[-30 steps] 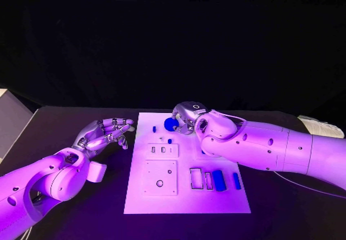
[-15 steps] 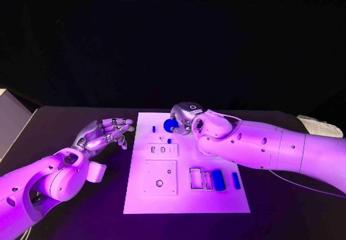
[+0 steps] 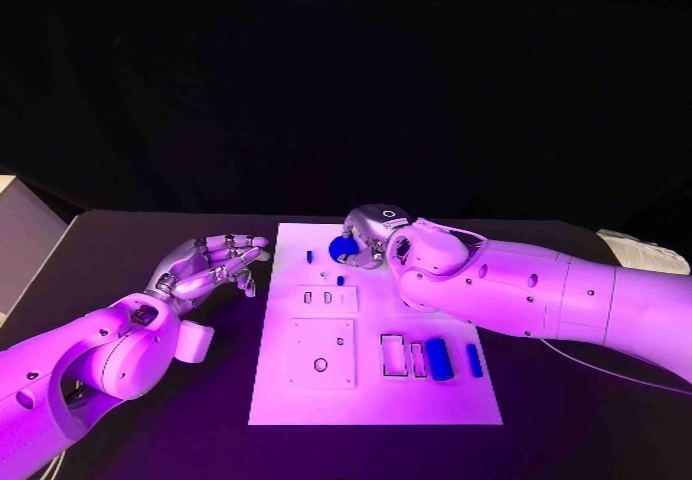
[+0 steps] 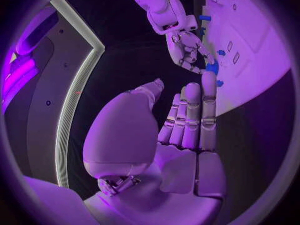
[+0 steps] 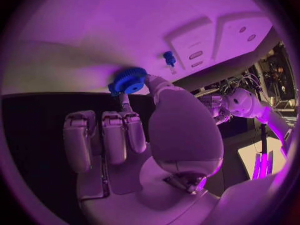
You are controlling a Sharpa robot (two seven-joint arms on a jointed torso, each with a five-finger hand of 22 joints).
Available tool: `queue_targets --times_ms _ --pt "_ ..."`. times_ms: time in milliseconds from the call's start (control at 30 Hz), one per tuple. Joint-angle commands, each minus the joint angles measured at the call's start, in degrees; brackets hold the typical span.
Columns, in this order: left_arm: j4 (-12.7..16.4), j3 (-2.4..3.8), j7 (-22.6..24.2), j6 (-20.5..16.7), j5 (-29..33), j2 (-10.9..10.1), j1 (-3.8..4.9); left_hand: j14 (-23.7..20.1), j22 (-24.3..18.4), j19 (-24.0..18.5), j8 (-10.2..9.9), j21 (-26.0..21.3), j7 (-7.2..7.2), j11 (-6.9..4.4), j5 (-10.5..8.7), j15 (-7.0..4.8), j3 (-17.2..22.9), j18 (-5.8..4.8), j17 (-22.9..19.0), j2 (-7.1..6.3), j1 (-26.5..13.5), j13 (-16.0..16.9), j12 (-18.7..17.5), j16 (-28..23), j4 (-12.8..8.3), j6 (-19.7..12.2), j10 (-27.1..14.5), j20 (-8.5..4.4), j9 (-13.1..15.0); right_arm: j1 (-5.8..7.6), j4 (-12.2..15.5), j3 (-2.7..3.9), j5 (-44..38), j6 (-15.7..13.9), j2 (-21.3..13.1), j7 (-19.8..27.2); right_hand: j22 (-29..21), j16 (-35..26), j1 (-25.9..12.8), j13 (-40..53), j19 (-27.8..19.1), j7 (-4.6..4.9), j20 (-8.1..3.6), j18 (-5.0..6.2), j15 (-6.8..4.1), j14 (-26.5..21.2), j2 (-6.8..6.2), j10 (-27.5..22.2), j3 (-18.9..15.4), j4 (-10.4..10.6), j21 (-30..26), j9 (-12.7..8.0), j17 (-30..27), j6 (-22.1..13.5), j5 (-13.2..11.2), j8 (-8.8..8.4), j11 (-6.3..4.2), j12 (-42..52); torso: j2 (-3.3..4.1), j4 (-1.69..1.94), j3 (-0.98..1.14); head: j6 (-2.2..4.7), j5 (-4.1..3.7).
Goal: Assemble the parts on the task board
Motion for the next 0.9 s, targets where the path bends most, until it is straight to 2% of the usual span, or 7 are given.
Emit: queue_targets --times_ms 33,167,300,467,667,900 --pt "0.06 0.03 0.21 1.05 -0.34 0.07 -0.02 -0.51 0.09 -0.48 0.17 0.23 0.88 -0.01 0.11 -0.02 0.07 0.41 -0.07 0.33 -0.05 0.07 0.26 -0.26 -0.25 -0.21 -0.36 0.06 0.08 -0.17 0.55 -0.09 1.6 0.76 -0.43 1.31 14.06 -0.24 -0.93 14.12 5.8 -0.23 0.39 -1.02 0.39 4.65 0.51 5.06 -0.06 -0.02 0.14 0.12 9.16 0.6 0.62 0.02 0.28 -0.02 0.0 -0.08 0.07 -0.07 0.03" --pt "-0.03 0.03 0.16 1.0 -0.34 0.05 -0.03 -0.51 0.09 -0.49 0.17 0.25 0.88 -0.01 0.11 -0.02 0.1 0.41 -0.08 0.37 -0.05 0.07 0.27 -0.26 -0.25 -0.23 -0.38 0.06 0.08 -0.26 1.16 -0.1 2.01 0.99 -1.03 1.52 14.13 -0.24 -1.72 14.27 5.82 -0.36 0.26 -1.03 0.22 4.66 1.41 5.22 0.61 -0.05 0.19 0.2 9.19 1.06 1.44 0.13 0.17 0.13 -0.05 -0.18 0.09 -0.13 0.15" --pt "-0.1 0.03 0.14 0.98 -0.34 0.05 -0.04 -0.51 0.09 -0.5 0.17 0.25 0.89 0.0 0.11 -0.02 0.11 0.41 -0.08 0.39 -0.04 0.07 0.27 -0.26 -0.26 -0.23 -0.4 0.06 0.08 -0.36 1.47 -0.11 2.0 0.78 -1.65 1.26 14.07 -0.25 -1.93 14.26 5.8 -0.39 0.21 -1.02 0.19 4.66 1.53 5.21 0.91 -0.12 0.15 0.21 9.19 1.16 1.97 0.11 0.13 0.12 -0.07 -0.21 0.1 -0.09 0.09" --pt "-0.15 0.03 0.14 0.99 -0.34 0.03 -0.08 -0.51 0.09 -0.5 0.17 0.25 0.89 0.0 0.11 -0.02 0.11 0.41 -0.08 0.39 -0.04 0.07 0.27 -0.26 -0.26 -0.23 -0.4 0.06 0.08 -0.46 2.0 -0.11 1.81 0.36 -2.59 0.98 14.07 -0.26 -2.03 14.32 5.8 -0.39 0.18 -1.02 0.18 4.66 1.48 5.27 1.28 -0.21 0.14 0.23 9.17 1.28 2.71 0.1 0.11 0.17 -0.02 -0.07 0.08 -0.09 0.05" --pt "-0.16 0.03 0.15 0.99 -0.34 -0.03 -0.15 -0.51 0.09 -0.5 0.17 0.25 0.89 0.0 0.11 -0.02 0.11 0.41 -0.08 0.39 -0.04 0.07 0.27 -0.26 -0.26 -0.23 -0.4 0.06 0.08 -0.55 2.69 -0.11 1.68 0.38 -3.45 0.94 14.07 -0.27 -2.03 14.33 5.8 -0.39 0.17 -1.02 0.18 4.66 1.45 5.28 1.39 -0.24 0.15 0.23 9.15 1.31 2.9 0.1 0.11 0.18 0.0 -0.15 0.06 -0.12 0.08" --pt "-0.16 0.03 0.2 1.03 -0.34 -0.04 -0.19 -0.52 0.12 -0.55 0.15 0.31 0.91 0.01 0.11 -0.01 0.21 0.41 -0.1 0.44 0.02 0.07 0.3 -0.26 -0.32 -0.31 -0.5 0.07 0.09 -0.66 4.28 -0.11 1.45 -1.78 -5.01 1.01 14.07 -0.29 -1.98 14.35 5.8 -0.39 0.16 -1.02 0.16 4.65 1.36 5.31 1.49 -0.31 0.14 0.24 9.11 1.37 3.06 0.11 0.11 0.21 -0.09 -0.16 0.04 -0.08 -0.11"
